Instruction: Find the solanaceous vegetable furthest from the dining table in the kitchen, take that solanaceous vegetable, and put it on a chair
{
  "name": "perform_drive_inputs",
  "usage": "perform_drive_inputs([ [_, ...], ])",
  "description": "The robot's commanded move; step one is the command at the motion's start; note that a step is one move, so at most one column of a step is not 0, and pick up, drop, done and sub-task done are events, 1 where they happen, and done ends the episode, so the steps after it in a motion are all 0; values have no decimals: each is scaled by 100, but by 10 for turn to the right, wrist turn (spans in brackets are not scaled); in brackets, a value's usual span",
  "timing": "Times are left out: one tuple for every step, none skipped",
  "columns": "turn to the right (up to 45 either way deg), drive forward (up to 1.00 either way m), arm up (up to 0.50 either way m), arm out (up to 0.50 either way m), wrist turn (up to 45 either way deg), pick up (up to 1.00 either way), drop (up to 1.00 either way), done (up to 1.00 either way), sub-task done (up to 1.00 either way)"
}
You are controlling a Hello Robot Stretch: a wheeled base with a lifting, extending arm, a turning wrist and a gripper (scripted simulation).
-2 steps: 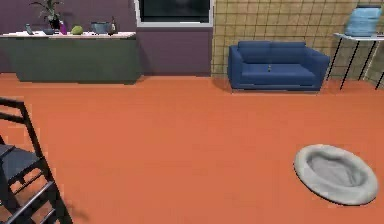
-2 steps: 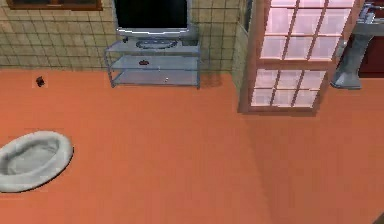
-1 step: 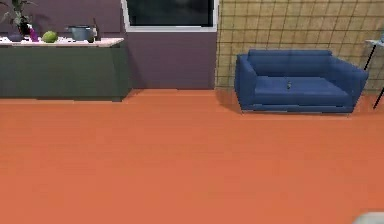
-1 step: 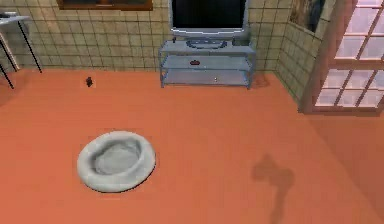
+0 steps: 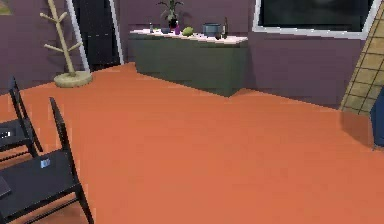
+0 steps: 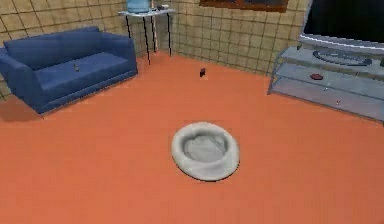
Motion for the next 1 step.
perform_drive_inputs([
  [0, 100, 0, 0, 0, 0, 0, 0, 0],
])
